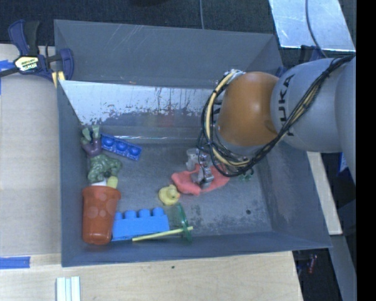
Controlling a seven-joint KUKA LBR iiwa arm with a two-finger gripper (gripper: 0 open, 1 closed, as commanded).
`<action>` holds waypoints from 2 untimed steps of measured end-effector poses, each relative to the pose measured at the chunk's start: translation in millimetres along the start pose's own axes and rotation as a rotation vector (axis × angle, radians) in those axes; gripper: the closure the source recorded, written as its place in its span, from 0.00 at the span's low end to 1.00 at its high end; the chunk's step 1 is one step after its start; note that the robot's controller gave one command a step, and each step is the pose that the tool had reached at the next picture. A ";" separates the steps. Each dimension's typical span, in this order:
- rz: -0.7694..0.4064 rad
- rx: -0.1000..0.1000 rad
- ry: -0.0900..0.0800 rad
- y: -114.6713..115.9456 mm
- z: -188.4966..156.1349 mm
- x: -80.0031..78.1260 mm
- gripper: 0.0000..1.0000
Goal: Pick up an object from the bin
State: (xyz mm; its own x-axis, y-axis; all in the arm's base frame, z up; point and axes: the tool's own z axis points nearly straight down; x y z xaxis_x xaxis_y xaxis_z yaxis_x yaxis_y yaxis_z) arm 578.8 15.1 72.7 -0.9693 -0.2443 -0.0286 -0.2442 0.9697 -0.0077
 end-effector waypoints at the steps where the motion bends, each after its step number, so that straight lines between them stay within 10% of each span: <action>1: 0.000 0.000 0.000 0.0 -0.1 0.0 1.00; 2: -0.032 -0.001 0.007 2.9 -62.1 -2.2 1.00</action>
Offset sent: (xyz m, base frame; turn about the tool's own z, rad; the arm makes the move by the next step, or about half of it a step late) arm 0.0057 0.0108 0.2094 -0.1052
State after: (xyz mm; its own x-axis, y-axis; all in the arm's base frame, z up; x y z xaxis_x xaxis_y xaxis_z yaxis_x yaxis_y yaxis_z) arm 578.4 18.5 134.9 -0.9612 -0.2750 -0.0212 -0.2749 0.9614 -0.0071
